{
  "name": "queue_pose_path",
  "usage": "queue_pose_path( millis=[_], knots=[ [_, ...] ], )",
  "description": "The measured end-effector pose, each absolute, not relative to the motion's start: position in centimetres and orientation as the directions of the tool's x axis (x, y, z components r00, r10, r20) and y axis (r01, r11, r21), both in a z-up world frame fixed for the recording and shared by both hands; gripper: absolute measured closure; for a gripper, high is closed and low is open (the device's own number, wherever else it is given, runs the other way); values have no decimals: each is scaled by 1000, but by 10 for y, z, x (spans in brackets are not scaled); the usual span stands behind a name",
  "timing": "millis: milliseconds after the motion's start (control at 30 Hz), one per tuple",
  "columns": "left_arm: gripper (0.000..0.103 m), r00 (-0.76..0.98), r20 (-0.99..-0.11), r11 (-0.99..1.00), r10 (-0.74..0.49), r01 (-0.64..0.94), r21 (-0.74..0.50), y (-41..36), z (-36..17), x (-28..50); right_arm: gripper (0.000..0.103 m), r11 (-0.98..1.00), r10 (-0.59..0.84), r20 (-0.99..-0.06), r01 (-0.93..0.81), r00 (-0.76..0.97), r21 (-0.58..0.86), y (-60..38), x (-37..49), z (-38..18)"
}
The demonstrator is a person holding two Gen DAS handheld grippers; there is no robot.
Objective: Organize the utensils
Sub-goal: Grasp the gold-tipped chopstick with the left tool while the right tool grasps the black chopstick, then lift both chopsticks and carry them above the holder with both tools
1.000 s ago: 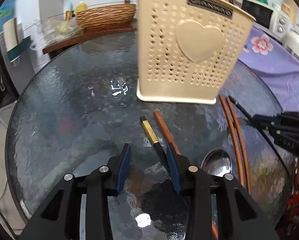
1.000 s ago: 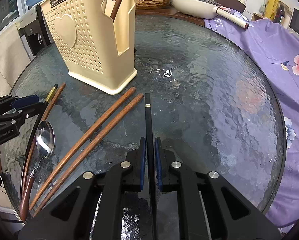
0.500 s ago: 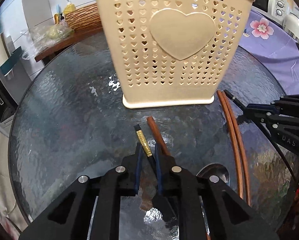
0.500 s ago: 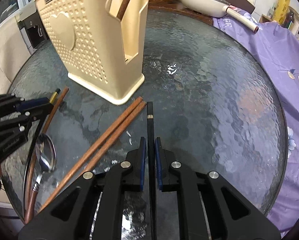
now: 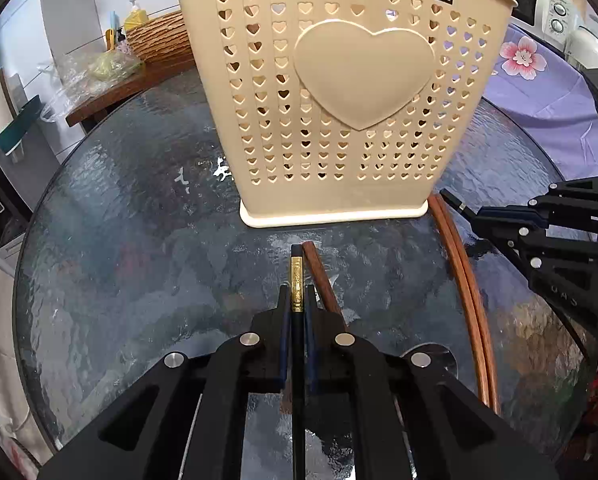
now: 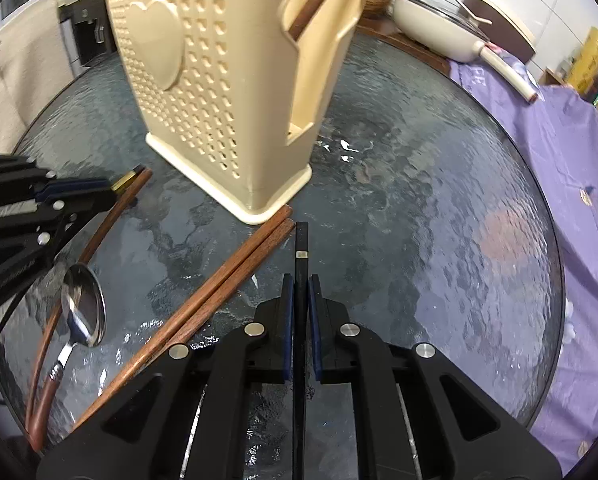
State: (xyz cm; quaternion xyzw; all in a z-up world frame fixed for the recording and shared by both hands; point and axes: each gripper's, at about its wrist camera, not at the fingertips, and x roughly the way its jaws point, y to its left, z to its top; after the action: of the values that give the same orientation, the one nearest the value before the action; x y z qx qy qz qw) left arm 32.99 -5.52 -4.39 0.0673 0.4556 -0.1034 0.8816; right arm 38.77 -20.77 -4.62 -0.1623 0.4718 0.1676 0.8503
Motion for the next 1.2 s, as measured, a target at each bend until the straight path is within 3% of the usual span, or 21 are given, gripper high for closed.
queue_pose_path(
  millis=[233, 567, 1200],
  knots=[
    [96, 584, -801, 974, -134, 226, 1, -48, -39, 331, 95, 906, 189, -836, -420, 515, -54, -220, 375, -42],
    [96, 670, -724, 978, -166, 205, -34, -31, -1, 318, 95, 918, 297, -720, -396, 627, 34, -246, 358, 5],
    [96, 773, -575, 962, -266, 251, -108, -24, 76, 276, 95, 866, 485, -549, -460, 681, 195, -271, 322, 92]
  ],
)
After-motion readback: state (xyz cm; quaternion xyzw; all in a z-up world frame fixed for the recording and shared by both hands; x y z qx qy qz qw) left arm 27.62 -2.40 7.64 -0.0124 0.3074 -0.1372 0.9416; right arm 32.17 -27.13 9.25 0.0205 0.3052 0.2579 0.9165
